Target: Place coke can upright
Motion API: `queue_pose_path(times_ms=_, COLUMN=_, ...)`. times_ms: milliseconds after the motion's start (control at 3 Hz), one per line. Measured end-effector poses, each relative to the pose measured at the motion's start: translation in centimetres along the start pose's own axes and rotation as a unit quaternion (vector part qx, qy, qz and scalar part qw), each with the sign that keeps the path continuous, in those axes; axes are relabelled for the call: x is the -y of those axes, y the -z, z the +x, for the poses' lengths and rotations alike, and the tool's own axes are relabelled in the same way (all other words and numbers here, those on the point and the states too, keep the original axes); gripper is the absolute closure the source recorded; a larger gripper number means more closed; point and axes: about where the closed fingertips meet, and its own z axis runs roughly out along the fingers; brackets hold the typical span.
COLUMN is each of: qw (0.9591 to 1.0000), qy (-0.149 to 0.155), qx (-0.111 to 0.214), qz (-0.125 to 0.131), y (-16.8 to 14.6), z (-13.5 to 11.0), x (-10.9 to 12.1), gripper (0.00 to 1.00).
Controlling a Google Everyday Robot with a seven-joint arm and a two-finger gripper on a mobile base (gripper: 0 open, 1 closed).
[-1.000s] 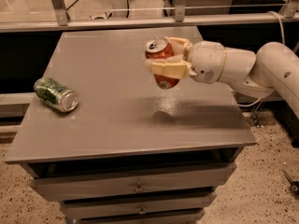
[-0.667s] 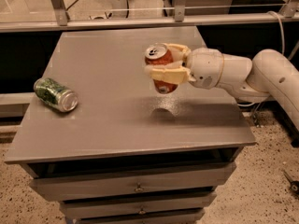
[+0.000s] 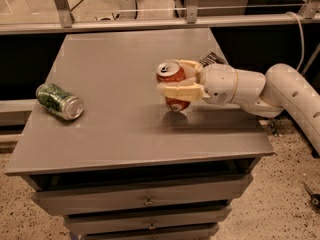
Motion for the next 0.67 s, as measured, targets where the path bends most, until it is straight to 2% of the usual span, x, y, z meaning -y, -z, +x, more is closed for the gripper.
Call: queue_pose_path(times_ms=667, qw=0.9997, qy=-0.02, qx=-0.006, qz=-0.012, y=0.84, z=2.09, x=-0.82, gripper=0.38)
